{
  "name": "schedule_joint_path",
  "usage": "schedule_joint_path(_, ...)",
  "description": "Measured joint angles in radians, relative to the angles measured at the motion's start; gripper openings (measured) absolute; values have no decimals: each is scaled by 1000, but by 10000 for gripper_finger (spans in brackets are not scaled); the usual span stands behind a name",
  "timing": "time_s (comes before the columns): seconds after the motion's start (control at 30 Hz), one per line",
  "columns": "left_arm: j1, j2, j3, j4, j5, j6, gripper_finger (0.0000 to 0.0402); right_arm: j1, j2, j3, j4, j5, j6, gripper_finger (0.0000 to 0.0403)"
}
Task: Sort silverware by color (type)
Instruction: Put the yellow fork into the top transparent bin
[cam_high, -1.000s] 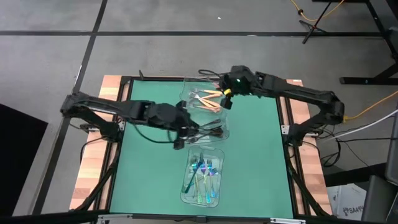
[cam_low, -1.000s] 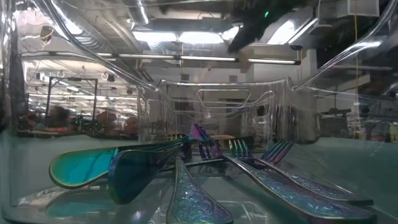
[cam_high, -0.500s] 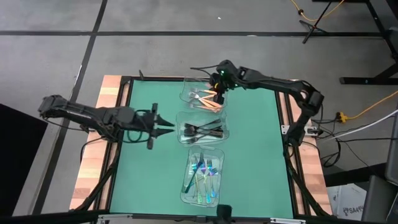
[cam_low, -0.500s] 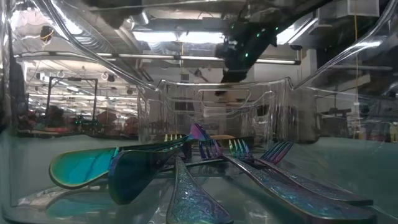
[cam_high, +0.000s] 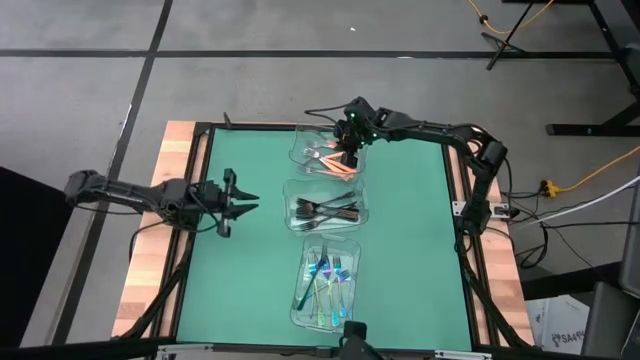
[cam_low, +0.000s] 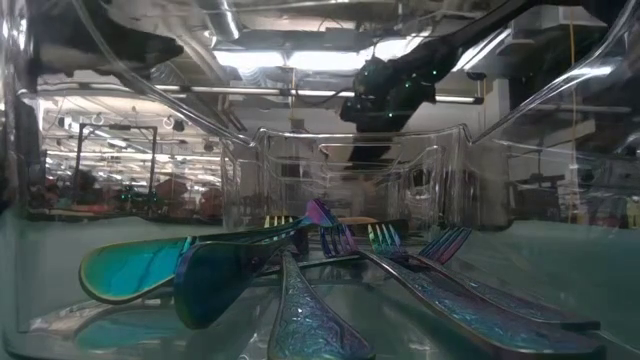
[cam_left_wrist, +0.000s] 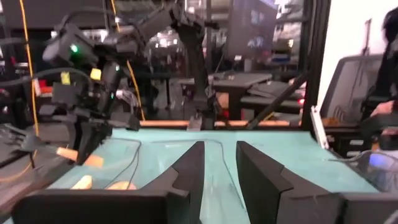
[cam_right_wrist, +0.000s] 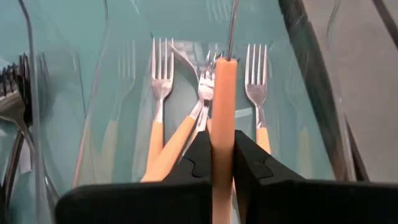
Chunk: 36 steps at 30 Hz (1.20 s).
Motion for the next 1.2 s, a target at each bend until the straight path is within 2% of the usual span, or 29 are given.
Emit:
schedule_joint_path(0.23, 24, -213, -91, -17, 31, 18, 86, -11, 26, 0, -3, -16, -4, 12)
schedule_joint_path(0.53, 54, -390, -89, -173, 18, 80, 86, -9, 26, 0, -55, -7, 3, 12)
schedule_joint_path(0.7, 71, -388, -87, -175, 15, 139, 86, -9, 26, 0, -92, -6, 4, 12)
schedule_joint_path(1.07, 78, -388, -87, -217, 16, 134, 86, -9, 26, 0, -137, 59, 6, 13)
schedule_joint_path(1.2, 78, -388, -87, -225, 16, 117, 86, -9, 26, 0, -136, 74, 6, 27)
